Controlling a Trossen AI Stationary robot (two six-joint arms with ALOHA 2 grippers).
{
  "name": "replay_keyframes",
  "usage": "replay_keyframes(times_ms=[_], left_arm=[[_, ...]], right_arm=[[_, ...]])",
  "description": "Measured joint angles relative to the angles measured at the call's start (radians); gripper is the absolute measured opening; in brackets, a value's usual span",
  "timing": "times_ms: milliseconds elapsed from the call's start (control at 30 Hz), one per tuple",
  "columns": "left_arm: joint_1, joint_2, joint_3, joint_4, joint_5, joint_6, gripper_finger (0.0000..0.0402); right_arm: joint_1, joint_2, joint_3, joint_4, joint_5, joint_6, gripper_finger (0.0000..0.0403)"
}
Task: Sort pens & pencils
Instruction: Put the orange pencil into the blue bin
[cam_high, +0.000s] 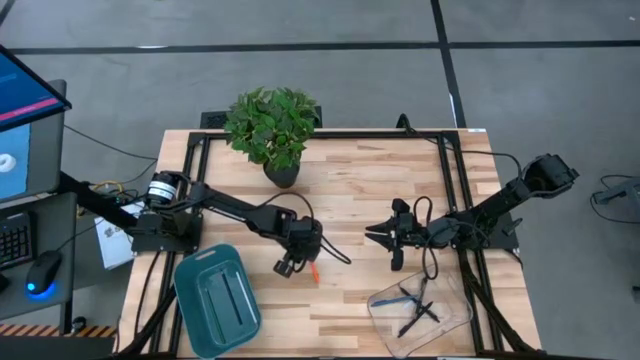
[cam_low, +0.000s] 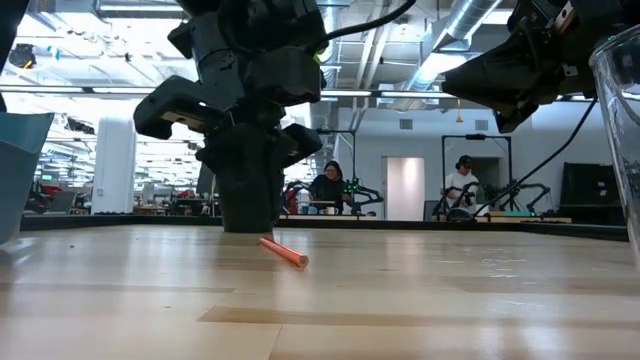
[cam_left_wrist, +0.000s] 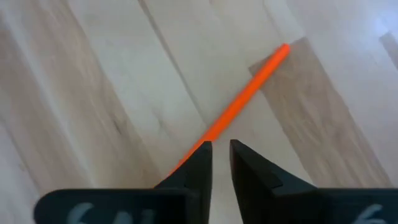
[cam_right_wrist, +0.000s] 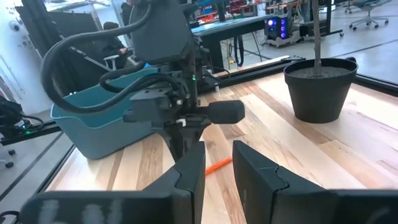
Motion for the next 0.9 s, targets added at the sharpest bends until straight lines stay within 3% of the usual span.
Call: replay_keyframes(times_ms=[400, 600, 900], left_arm=[[0.004, 0.0, 0.0, 0.023, -0.004, 0.238, 0.0089], [0.006, 0.001, 0.0, 0.042, 0.05, 0.395, 0.0092], [0.052, 0.002, 0.0, 0.127, 0.18, 0.436, 0.0092]], right_arm=[[0.0, 0.0, 0.0, -0.015, 0.0, 0.0, 0.0102], [0.0, 0.0, 0.0, -0.018, 0.0, 0.0, 0.0102], [0.0, 0.0, 0.0, -0.04, 0.0, 0.001, 0.0102]])
